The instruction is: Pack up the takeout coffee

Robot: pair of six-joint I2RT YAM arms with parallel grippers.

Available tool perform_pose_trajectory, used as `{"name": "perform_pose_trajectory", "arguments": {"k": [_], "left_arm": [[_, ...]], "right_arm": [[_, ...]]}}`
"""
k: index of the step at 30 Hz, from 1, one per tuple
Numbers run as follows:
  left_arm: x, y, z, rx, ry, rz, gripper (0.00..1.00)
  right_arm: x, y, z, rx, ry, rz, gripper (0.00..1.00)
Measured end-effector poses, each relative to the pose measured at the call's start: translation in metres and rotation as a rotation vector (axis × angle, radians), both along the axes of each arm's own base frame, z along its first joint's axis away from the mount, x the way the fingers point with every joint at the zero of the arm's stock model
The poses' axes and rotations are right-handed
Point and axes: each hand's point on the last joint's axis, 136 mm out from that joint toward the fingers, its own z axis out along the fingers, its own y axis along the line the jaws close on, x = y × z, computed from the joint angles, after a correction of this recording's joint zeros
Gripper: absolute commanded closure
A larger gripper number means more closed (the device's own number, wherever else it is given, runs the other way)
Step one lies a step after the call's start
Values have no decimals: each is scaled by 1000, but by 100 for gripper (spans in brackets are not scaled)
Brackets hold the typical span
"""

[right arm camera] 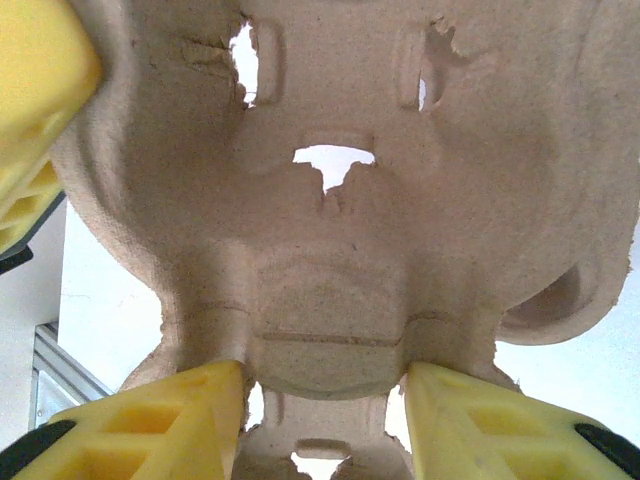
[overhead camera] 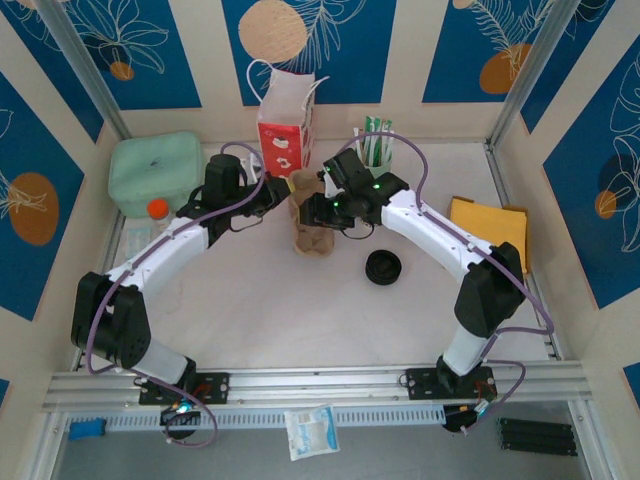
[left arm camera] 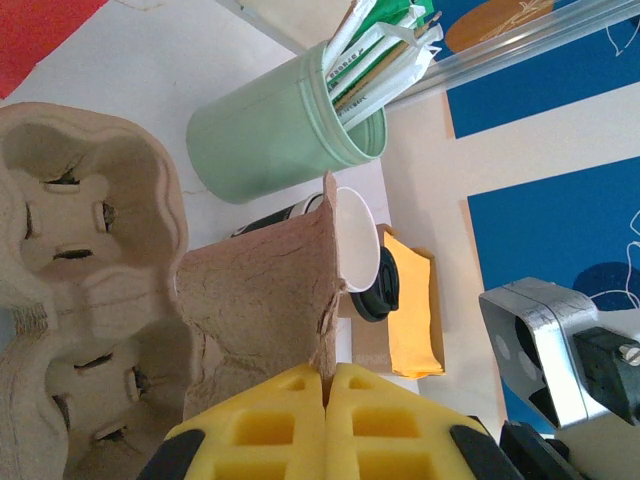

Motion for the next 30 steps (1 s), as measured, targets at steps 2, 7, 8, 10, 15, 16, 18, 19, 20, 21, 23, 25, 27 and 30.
{"name": "perform_pose_trajectory", "arguments": {"k": [2, 7, 8, 10, 15, 16, 18, 19, 20, 21, 23, 25, 27, 30], "left_arm": [[0, 0, 0, 0, 0, 0, 100], [-1, -1, 0, 0, 0, -3, 100], [-1, -2, 0, 0, 0, -4, 100], [-1, -2, 0, 0, 0, -5, 100], [-1, -2, 0, 0, 0, -6, 100], [-1, -2, 0, 0, 0, -6, 100], [-1, -2, 0, 0, 0, -6, 100], [-1, -2, 0, 0, 0, -5, 100], [-1, -2, 0, 1, 0, -4, 100], [-1, -2, 0, 1, 0, -4, 100], [-1, -2, 0, 1, 0, -4, 100], [-1, -2, 0, 1, 0, -4, 100], [-1, -2, 0, 1, 0, -4, 100], [-2, -3, 0, 1, 0, -5, 100]], "right_arm": [[0, -1, 1, -2, -7, -3, 53], [1, -3, 7, -4, -30, -7, 52], [2, -3, 8, -4, -34, -7, 52], [2, -3, 8, -4, -36, -7, 52], [3, -3, 10, -2, -39, -7, 51], [3, -3, 11, -1, -40, -7, 51], [4, -3, 12, 1, -43, -8, 52], [4, -3, 13, 3, -45, -8, 52], [4, -3, 13, 2, -45, -9, 52], [5, -3, 13, 2, -44, -9, 52], [5, -3, 11, 0, -41, -10, 52], [7, -2, 9, -2, -39, -11, 52], [8, -1, 8, -3, -37, -10, 52], [8, -1, 6, -7, -36, -5, 51]]}}
